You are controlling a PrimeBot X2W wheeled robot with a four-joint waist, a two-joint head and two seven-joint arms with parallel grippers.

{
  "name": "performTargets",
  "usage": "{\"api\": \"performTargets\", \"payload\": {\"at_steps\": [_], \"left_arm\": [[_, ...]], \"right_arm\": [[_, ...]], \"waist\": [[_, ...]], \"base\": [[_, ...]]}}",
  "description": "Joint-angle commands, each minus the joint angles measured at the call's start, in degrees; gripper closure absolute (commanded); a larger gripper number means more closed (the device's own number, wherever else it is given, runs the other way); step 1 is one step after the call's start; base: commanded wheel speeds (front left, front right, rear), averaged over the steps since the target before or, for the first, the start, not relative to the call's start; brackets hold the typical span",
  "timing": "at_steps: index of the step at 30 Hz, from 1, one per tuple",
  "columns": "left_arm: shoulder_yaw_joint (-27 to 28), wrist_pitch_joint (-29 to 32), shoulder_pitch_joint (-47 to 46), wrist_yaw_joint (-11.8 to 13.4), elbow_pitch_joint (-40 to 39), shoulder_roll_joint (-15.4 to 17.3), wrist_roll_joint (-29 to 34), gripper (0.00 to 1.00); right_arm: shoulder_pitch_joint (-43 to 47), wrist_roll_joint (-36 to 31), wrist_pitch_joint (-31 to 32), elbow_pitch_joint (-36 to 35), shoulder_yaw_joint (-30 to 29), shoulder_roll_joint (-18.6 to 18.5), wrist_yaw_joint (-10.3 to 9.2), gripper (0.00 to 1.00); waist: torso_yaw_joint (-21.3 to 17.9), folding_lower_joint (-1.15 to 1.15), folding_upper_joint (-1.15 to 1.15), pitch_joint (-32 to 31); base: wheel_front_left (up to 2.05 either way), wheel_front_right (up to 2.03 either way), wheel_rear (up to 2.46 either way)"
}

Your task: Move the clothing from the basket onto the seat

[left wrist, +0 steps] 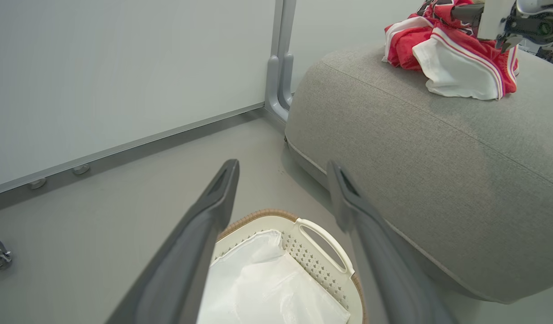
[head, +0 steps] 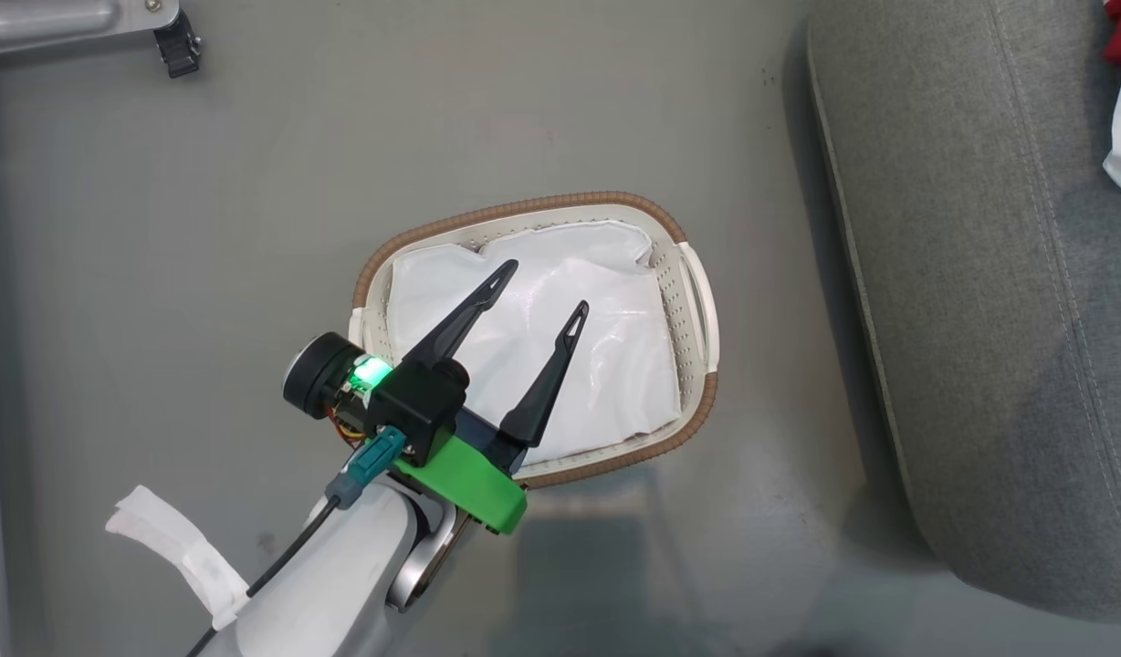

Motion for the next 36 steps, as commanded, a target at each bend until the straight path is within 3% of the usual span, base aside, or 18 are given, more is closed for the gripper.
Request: {"api": "performTargets", "payload": {"at_steps": [1, 2, 4, 5, 15, 22, 36], "left_arm": [[0.5, 0.0, -0.1, 0.2, -0.2, -0.3, 0.1, 0.0], [0.7, 0.0, 0.2, 0.2, -0.2, -0.4, 0.1, 0.0], [1.0, 0.0, 0.7, 0.1, -0.3, -0.6, 0.2, 0.0], [1.2, 0.0, 0.9, 0.1, -0.4, -0.7, 0.3, 0.0], [3.8, 0.0, 3.6, -0.3, 0.0, -1.9, 0.3, 0.0], [9.0, 0.0, 7.0, 0.0, -0.2, -3.2, -0.4, 0.0], [21.0, 0.0, 17.4, 0.4, 0.9, -7.1, 2.1, 0.0]], "right_arm": [[0.9, -0.7, -0.5, -0.2, -0.7, 0.1, -0.08, 0.96], [1.1, -0.8, -0.5, -0.5, -1.1, 0.5, -0.08, 0.8], [1.7, -0.5, -0.5, -0.9, -2.2, 1.6, -0.08, 0.38], [2.0, -0.5, -0.5, -1.2, -2.4, 2.0, -0.08, 0.0], [7.9, 1.1, -0.6, -6.2, 0.5, 3.7, -0.08, 0.0], [11.0, 3.5, -0.6, -8.7, 5.0, 5.3, -0.08, 0.0], [19.6, 11.5, -0.5, -12.7, 15.8, 9.2, -0.08, 0.0]], "waist": [[-0.5, -0.01, 0.0, -0.2], [-0.7, -0.01, 0.0, -0.4], [-1.3, -0.01, 0.0, -0.9], [-1.5, -0.01, 0.0, -1.2], [-3.2, -0.01, 0.0, -6.7], [-3.1, -0.01, 0.0, -12.2], [3.1, -0.01, 0.0, -23.4]], "base": [[0.0, 0.0, 0.0], [0.0, 0.0, 0.0], [0.0, 0.0, 0.0], [0.0, 0.0, 0.0], [0.0, 0.0, 0.0], [0.0, 0.0, 0.0], [0.0, 0.0, 0.0]]}}
